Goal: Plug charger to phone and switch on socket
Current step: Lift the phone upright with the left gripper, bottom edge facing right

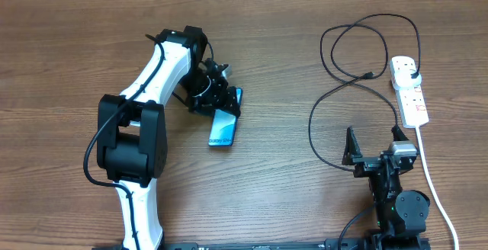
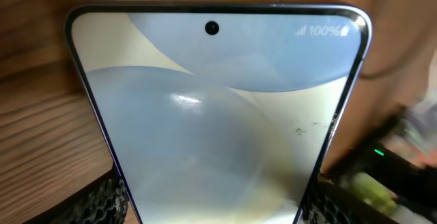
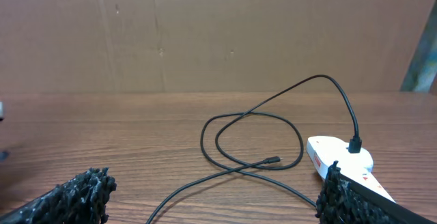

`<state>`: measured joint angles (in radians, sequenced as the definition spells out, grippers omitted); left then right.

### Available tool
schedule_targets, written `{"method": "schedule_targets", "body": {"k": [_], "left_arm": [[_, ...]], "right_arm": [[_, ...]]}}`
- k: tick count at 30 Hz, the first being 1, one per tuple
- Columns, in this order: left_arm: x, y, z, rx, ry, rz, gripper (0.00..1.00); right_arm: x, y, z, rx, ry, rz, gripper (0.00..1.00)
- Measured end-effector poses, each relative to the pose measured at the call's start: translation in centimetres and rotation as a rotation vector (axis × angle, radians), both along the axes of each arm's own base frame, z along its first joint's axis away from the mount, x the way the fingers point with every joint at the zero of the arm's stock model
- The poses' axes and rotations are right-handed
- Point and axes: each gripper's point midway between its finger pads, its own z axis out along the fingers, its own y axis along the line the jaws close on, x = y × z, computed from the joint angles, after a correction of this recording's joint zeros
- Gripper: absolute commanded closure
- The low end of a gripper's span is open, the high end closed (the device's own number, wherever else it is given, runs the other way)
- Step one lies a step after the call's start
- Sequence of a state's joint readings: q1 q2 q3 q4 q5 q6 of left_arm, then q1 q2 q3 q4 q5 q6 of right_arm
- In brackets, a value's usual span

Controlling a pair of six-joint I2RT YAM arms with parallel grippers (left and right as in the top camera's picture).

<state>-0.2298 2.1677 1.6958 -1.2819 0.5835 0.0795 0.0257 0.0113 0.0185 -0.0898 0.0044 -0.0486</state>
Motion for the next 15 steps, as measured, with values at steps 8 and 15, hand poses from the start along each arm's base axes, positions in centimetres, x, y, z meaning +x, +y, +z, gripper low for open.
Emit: {"method": "schedule_targets", "body": {"k": [8,15], "left_arm": [[-0.3,-3.9,3.4,-0.313,0.016,-0.006,0.48],[-0.2,-6.2,6.9,-0.551,0.052,0.035,0.48]], "right_arm": [[0.0,0.0,0.0,0.0,0.0,0.0,0.0],[0.0,0.0,0.0,0.0,0.0,0.0,0.0]]}}
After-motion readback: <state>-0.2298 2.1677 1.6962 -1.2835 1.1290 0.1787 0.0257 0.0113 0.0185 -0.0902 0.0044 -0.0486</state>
